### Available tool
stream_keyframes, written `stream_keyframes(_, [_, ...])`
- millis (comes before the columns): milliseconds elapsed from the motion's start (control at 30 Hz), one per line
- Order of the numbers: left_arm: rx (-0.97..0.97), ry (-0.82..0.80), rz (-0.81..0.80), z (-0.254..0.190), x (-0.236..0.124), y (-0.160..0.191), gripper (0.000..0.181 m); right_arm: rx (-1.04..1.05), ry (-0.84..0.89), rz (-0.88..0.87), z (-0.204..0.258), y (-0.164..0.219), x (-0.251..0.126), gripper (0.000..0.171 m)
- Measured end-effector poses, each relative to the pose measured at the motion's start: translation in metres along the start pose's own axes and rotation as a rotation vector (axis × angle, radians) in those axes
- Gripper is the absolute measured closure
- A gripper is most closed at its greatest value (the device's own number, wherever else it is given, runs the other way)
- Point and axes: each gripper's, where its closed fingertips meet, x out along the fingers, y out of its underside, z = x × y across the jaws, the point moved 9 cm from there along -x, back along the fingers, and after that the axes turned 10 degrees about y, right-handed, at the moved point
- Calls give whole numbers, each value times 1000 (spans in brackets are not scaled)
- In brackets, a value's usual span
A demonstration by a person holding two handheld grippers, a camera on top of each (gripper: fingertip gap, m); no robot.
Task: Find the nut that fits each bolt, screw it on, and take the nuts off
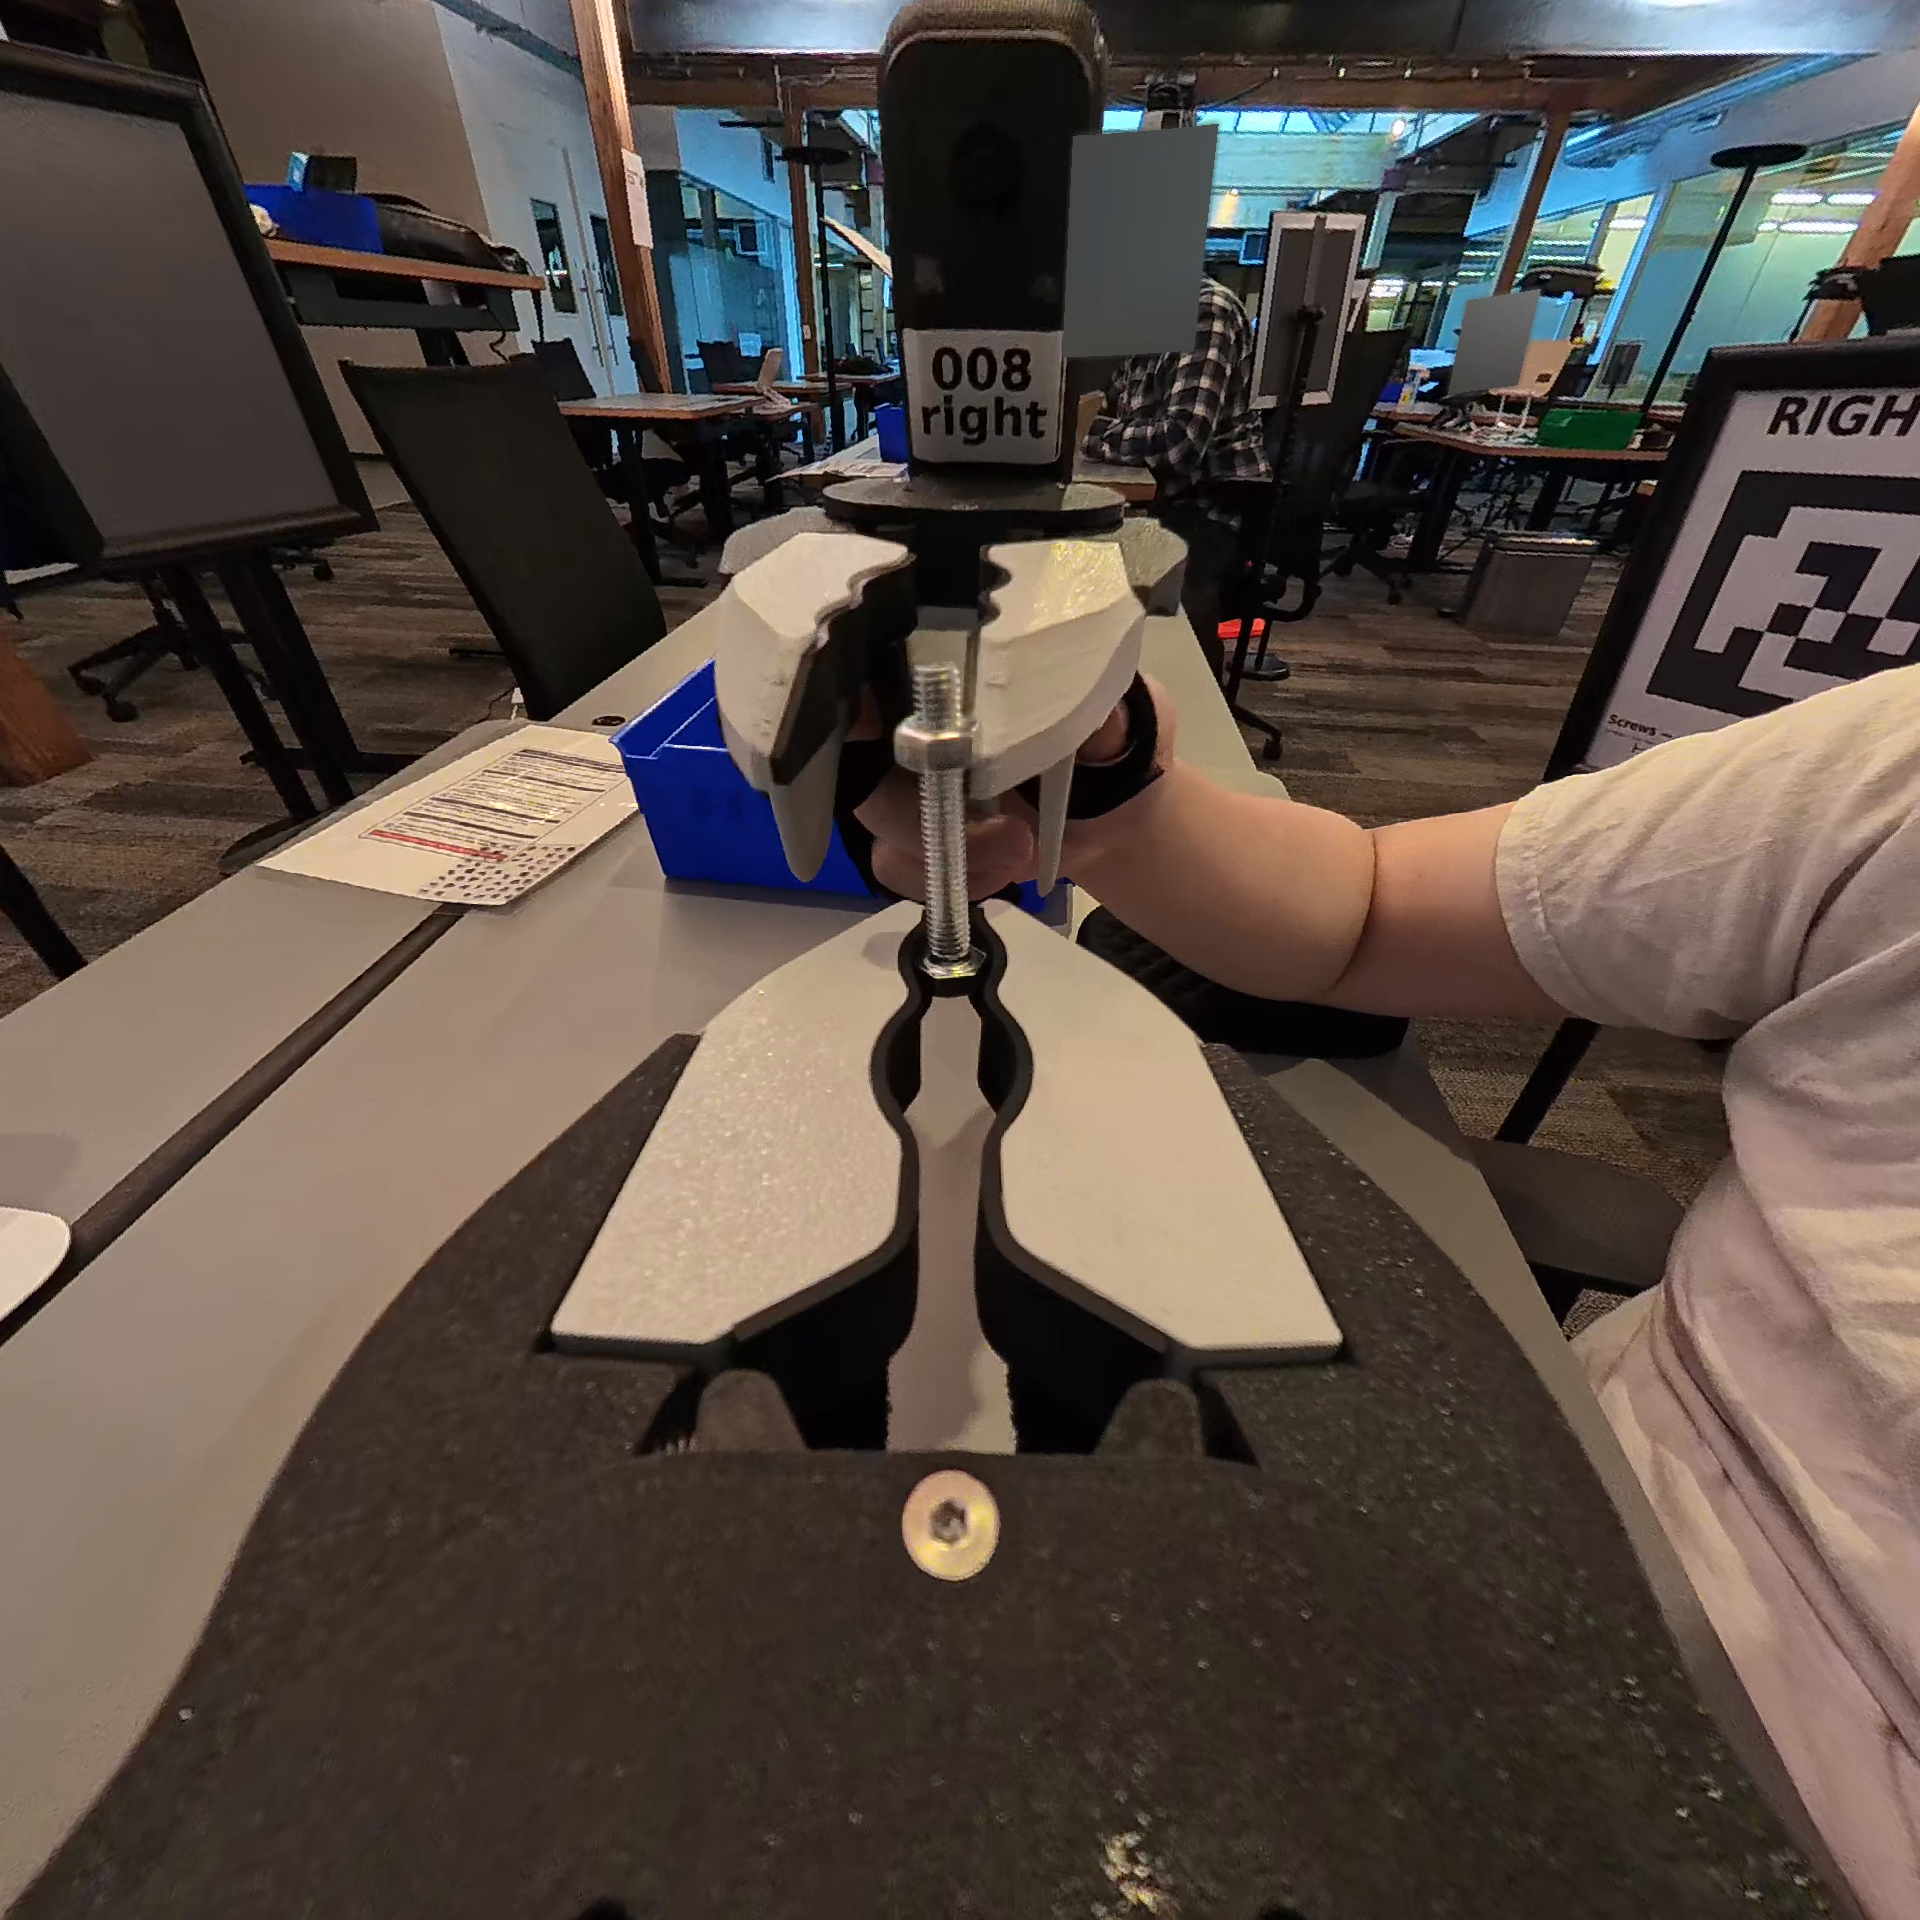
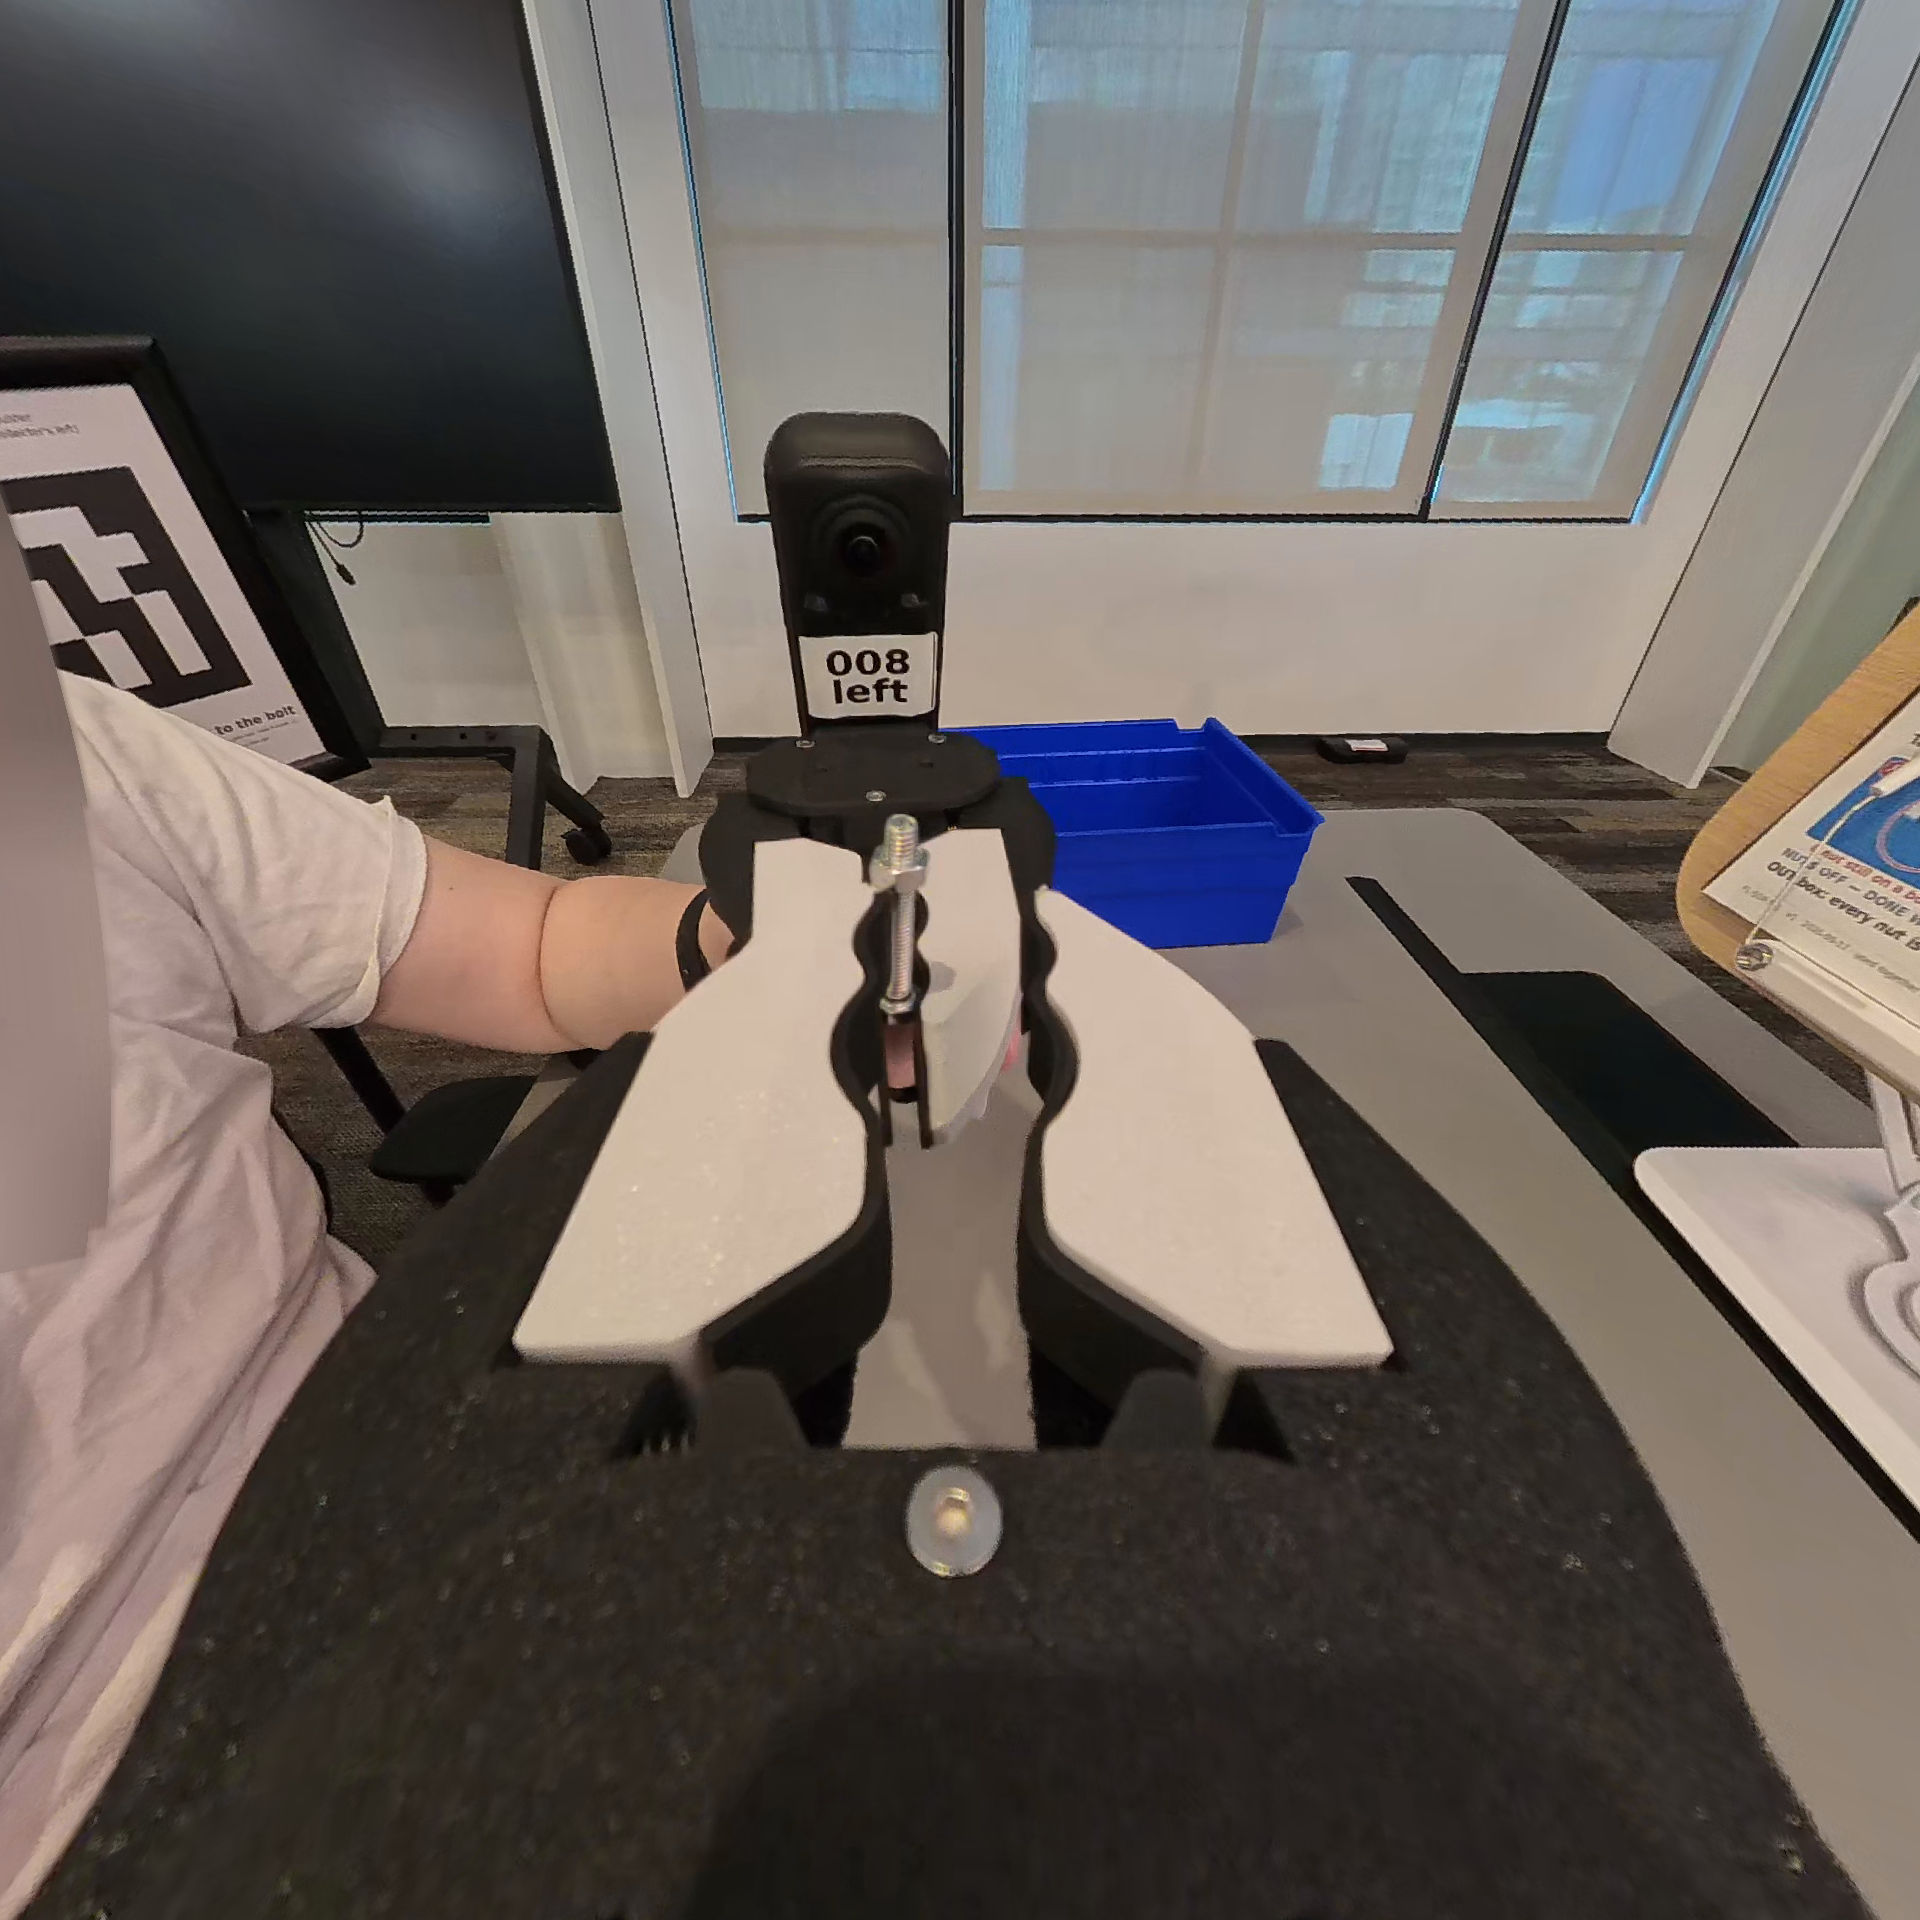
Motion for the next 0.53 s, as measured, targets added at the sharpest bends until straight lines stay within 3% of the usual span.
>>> stream_keyframes(533, [-9,36,-26,-4,1,-2,177,52,-54,-72,0,-7,-7,150])
